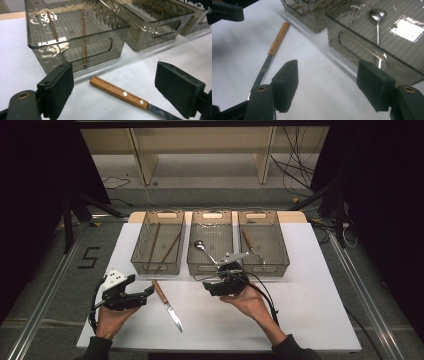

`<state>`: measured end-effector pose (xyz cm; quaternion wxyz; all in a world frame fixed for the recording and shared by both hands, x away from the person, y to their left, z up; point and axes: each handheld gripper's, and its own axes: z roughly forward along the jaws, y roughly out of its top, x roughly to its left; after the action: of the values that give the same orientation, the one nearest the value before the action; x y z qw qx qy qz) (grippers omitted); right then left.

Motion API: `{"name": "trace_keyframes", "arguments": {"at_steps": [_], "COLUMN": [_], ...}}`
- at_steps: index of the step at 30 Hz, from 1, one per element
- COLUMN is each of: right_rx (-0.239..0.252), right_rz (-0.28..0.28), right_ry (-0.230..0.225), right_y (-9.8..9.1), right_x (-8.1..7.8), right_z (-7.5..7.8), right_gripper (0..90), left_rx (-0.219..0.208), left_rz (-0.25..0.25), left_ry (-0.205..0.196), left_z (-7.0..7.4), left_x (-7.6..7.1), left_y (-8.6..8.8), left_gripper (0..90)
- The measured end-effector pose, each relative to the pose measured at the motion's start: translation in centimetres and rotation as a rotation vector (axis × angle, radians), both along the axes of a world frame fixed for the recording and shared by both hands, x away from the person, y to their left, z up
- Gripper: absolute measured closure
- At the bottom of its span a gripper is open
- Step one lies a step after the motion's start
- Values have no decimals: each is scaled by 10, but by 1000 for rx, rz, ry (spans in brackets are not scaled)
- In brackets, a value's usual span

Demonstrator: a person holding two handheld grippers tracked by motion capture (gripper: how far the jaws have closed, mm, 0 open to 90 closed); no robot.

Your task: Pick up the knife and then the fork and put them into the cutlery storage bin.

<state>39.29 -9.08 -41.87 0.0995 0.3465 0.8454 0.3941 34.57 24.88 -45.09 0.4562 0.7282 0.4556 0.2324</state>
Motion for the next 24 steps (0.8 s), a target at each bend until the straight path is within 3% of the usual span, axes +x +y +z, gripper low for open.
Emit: {"name": "trace_keyframes", "arguments": {"at_steps": [4,10,24], "right_rx": [10,14,-13], "right_rz": [3,16,133], "right_ry": [12,17,9], "right_y": [-6,-1,69], "right_x": [-4,-12,-24], "right_z": [-6,-14,-29], "right_gripper": [343,346,356], "left_rx": [36,19,-30], "left_rz": [-20,-1,51], "left_ry": [21,32,2], "left_z": [3,2,-2], "left_x": [2,0,-9], "left_y": [-2,-1,4], "left_gripper": [157,157,157]}}
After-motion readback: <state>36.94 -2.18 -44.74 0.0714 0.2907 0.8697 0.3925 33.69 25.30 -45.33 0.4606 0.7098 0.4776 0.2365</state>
